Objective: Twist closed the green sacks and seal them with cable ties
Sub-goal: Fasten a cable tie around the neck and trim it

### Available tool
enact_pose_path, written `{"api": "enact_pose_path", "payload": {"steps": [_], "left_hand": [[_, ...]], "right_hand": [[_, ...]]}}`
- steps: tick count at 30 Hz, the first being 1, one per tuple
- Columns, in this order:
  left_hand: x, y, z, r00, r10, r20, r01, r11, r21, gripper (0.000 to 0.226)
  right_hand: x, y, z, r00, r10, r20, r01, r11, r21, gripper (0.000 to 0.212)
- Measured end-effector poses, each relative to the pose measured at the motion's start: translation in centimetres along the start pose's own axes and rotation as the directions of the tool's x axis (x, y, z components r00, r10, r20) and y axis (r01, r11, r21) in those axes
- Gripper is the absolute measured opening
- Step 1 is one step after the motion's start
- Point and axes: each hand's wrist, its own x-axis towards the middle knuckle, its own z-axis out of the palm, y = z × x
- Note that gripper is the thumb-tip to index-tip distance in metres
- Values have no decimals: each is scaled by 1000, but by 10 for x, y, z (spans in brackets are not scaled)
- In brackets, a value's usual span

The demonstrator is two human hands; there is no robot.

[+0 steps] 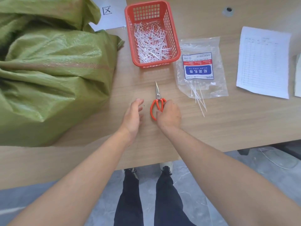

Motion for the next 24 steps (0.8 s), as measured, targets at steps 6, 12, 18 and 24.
{"api": "enact_pose_path", "payload": {"steps": [6,12,18,24], "left_hand": [[-22,16,-6,999,49,-15,-49,999,-4,50],[-56,39,-10,990,134,-36,-135,990,-37,49],[-97,58,-13,971,231,-60,-236,968,-84,49],[-136,82,-22,930,353,-105,-364,923,-125,50]], "right_hand": [[-20,-12,-8,993,33,112,-68,944,323,23],[-49,-37,-34,982,-17,187,-122,700,704,14],[-78,-57,-73,970,-187,154,2,639,769,27],[-107,-77,-111,962,-265,70,101,580,808,18]]}}
